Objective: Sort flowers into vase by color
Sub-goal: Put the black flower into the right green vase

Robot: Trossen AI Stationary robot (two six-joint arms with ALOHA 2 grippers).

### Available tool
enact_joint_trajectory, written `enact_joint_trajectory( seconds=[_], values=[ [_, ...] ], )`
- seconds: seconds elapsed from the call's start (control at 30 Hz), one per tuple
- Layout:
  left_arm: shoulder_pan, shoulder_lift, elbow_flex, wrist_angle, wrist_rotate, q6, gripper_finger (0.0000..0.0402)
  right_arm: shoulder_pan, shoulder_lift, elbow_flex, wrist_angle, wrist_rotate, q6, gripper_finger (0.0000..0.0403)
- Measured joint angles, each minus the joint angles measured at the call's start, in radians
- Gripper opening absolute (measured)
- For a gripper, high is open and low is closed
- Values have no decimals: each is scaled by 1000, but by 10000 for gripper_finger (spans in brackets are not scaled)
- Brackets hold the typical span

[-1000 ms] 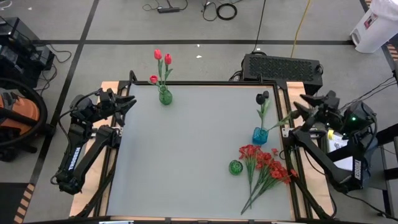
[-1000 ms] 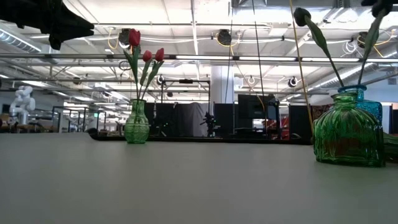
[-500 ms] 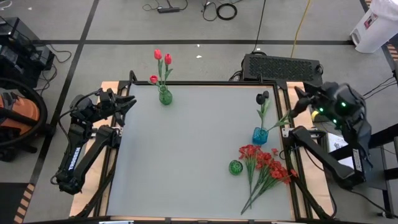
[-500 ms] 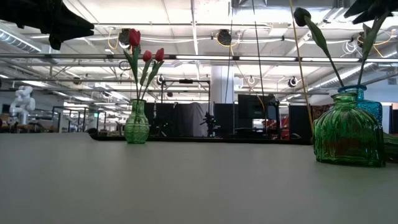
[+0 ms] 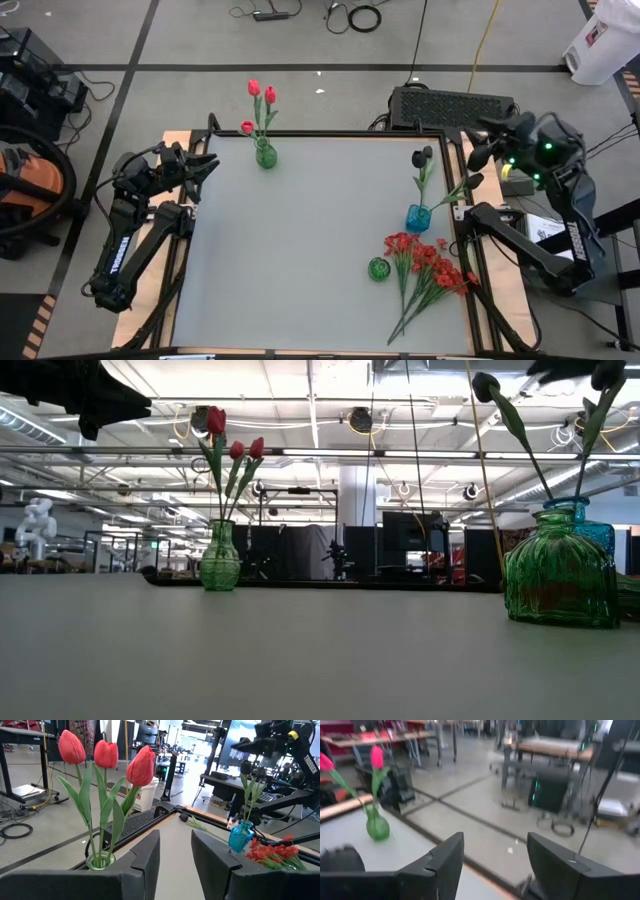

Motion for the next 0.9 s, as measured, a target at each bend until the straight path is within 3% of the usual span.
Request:
enact_joint_trajectory(
  seconds=[0.27, 0.47, 0.77, 0.9],
  values=[
    [0, 0, 0, 0, 0, 0, 118, 0, 55, 59, 17, 26, -38, 210],
    [0, 0, 0, 0, 0, 0, 118, -12, 142, 59, 21, 167, -42, 210],
    [0, 0, 0, 0, 0, 0, 118, -146, 287, 59, 19, 172, 9, 210],
    [0, 0, 0, 0, 0, 0, 118, -179, 286, 59, 11, 175, 11, 201]
  ],
)
